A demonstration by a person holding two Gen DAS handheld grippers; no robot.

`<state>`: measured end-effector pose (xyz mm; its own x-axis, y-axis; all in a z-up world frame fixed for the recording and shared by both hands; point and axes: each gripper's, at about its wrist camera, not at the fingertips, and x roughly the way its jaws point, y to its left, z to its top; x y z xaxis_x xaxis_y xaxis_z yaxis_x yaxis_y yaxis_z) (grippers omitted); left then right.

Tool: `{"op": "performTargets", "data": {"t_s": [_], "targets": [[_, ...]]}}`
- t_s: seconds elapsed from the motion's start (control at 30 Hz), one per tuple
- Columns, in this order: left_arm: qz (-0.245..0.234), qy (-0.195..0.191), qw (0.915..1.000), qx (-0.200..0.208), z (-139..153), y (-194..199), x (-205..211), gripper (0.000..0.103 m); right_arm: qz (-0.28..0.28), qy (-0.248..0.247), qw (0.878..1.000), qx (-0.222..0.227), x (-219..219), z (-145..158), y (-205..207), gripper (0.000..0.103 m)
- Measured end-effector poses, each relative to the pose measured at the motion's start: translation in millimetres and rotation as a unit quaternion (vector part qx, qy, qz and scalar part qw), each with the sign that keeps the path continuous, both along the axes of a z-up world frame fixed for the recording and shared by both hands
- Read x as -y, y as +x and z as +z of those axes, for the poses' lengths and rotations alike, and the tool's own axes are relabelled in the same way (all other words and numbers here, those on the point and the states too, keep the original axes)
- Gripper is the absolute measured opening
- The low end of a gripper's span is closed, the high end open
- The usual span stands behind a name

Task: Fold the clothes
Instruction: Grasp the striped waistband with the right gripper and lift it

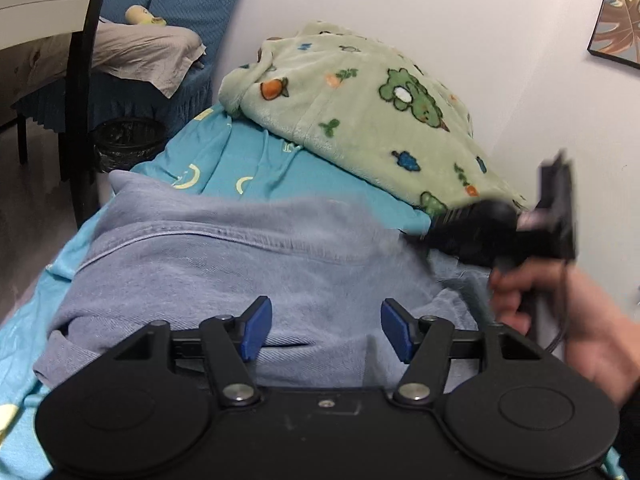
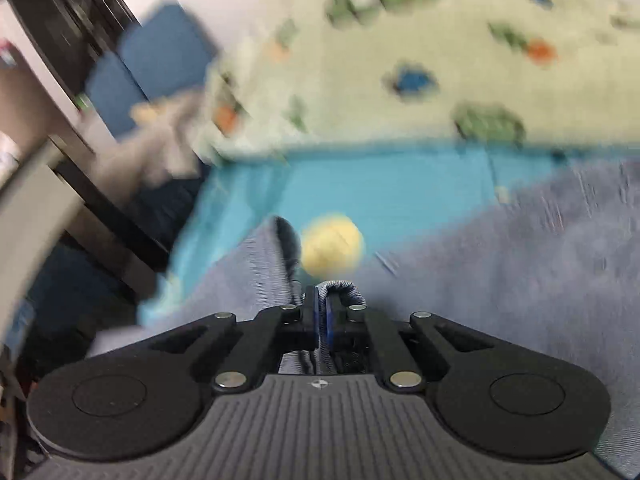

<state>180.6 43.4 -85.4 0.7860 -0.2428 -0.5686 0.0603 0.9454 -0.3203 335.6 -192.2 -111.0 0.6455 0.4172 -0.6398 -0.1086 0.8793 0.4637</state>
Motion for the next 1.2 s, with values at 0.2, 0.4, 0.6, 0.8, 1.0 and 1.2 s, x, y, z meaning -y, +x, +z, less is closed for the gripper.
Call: {"op": "performTargets", "data": {"t_s": [0.2, 0.4, 0.6, 0.8, 1.0, 1.2], "targets": [[-0.007, 0.026, 0.9996, 0.001, -8.4, 9.1, 8.7, 0.058, -0.017, 0.006, 1.0, 0.008, 35.5, -6.7, -26.7, 0.027], [0.001, 0.076, 0.996, -0.048, -29.3, 16.4, 20.4, 0.059, -0.103, -0.015, 0.993, 0.048, 109.7, 24.1, -77.0, 0.05], [0.001, 0.092, 0.9947, -0.047, -31.7, 12.9, 25.9, 0.063, -0.252, 0.065, 0.966, 0.002, 206.0, -2.7, -132.7, 0.074], [0.005, 0.088, 0.9951, -0.045, -30.7, 11.0, 25.6, 0.063, -0.263, 0.17, 0.948, -0.061, 221.7, -53.4, -125.8, 0.076], [0.004, 0.088, 0.9954, -0.037, -30.8, 10.0, 25.2, 0.063, -0.263, 0.161, 0.951, -0.019, 214.8, -74.1, -96.9, 0.079], [0.008, 0.079, 0.9964, -0.03, -24.7, 10.2, 23.1, 0.063, -0.292, 0.126, 0.947, 0.056, 206.5, -65.8, -108.0, 0.033]]}}
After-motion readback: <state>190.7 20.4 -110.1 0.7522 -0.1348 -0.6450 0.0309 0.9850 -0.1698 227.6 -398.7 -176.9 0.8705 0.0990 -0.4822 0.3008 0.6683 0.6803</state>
